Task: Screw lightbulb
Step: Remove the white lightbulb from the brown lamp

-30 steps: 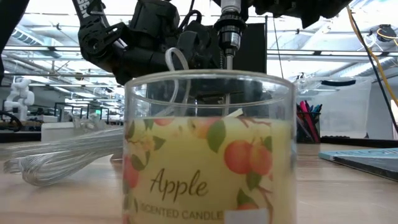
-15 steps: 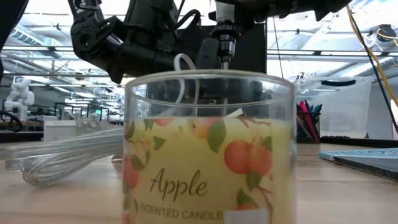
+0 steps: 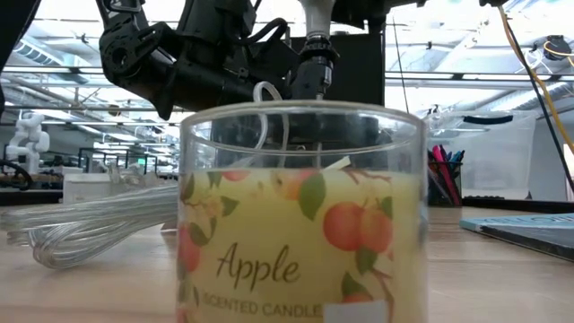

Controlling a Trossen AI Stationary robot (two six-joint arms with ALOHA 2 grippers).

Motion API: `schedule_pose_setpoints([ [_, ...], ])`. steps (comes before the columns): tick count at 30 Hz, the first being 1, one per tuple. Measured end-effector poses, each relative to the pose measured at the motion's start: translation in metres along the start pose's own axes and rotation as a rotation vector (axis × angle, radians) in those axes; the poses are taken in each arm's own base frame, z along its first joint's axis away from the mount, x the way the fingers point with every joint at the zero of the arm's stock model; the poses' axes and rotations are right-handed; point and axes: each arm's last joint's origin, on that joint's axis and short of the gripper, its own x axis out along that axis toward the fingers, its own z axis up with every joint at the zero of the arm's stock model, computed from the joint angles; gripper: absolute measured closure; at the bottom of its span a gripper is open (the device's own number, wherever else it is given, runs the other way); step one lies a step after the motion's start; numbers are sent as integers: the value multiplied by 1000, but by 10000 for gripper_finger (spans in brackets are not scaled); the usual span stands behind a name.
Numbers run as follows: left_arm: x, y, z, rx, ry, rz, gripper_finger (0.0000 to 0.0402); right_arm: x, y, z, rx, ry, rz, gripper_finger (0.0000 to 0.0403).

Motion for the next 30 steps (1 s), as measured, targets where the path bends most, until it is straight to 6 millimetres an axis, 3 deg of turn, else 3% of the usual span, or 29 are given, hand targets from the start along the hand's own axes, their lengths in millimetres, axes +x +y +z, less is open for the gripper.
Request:
schedule_pose_setpoints([
  [11,0,1,0,-26,-6,19,373,23,14,-21,16,-65,-25,79],
  [24,0,0,-1,-5,6,-8,373,24,14,-21,-4,-83,-25,205],
  [30,0,-1,-1,26,24,-80,373,19,9,-18,-11,-37,-6,215],
])
